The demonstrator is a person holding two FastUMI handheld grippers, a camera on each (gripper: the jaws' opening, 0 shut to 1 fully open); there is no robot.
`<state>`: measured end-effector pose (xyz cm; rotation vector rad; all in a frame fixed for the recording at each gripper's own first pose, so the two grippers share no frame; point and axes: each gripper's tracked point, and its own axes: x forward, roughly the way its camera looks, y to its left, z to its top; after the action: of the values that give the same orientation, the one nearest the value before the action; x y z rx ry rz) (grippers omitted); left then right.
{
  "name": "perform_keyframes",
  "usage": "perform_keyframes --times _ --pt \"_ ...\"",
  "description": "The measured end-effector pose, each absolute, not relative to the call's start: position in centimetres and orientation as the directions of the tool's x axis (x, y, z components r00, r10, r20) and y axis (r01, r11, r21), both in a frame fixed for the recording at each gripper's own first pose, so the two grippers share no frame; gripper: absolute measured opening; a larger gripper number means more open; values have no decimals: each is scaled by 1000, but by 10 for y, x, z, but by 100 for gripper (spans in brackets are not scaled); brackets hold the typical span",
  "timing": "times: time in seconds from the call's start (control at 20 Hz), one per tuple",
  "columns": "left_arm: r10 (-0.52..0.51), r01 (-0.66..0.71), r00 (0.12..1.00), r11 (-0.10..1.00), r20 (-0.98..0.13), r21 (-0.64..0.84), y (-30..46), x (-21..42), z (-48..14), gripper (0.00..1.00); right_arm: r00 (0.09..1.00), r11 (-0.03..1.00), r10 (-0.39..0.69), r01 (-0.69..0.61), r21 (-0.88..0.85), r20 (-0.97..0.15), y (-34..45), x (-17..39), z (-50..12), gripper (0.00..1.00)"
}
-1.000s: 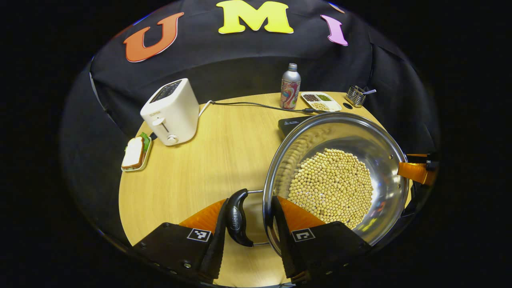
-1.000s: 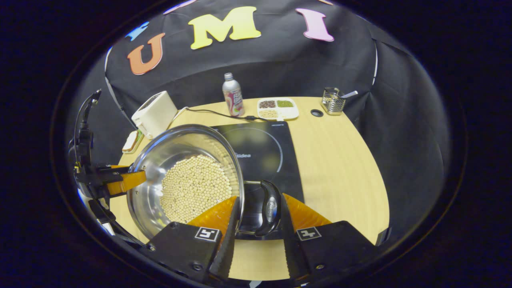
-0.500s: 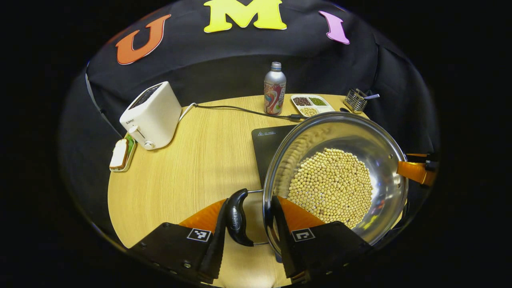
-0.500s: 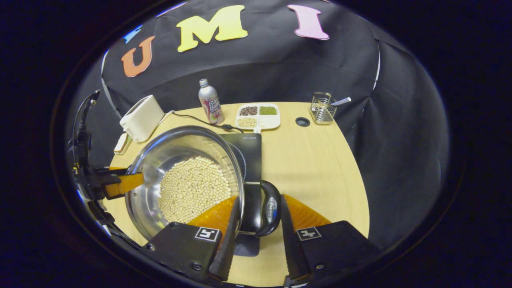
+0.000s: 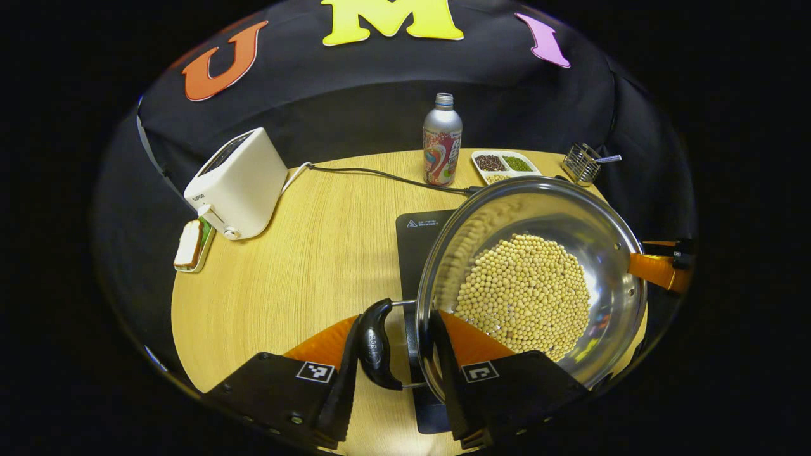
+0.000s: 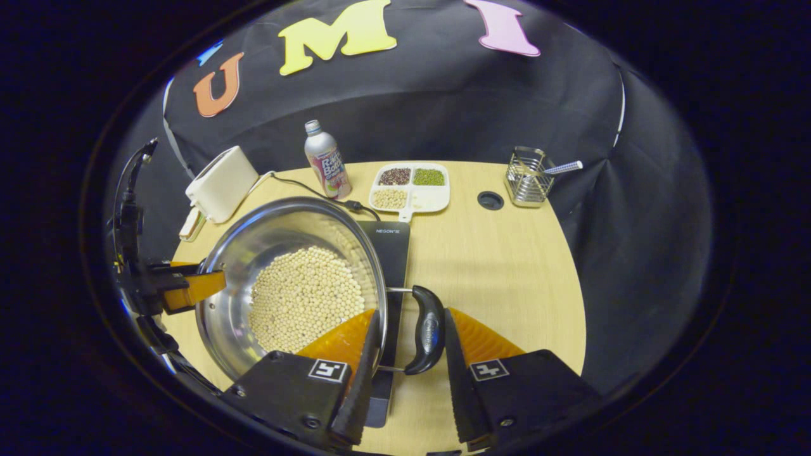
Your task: First push the handle of the pot to place it horizontally, then grasp the pot with both hands and set it on the induction cooktop.
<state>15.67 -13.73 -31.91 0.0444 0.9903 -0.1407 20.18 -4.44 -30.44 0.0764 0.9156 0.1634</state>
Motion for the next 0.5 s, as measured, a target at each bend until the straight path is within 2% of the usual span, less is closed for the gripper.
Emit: perform_keyframes --times 0.5 --pt "-85 142 563 990 -822 -5 -139 164 -322 59 617 981 194 -139 138 -763 -49 215 -315 54"
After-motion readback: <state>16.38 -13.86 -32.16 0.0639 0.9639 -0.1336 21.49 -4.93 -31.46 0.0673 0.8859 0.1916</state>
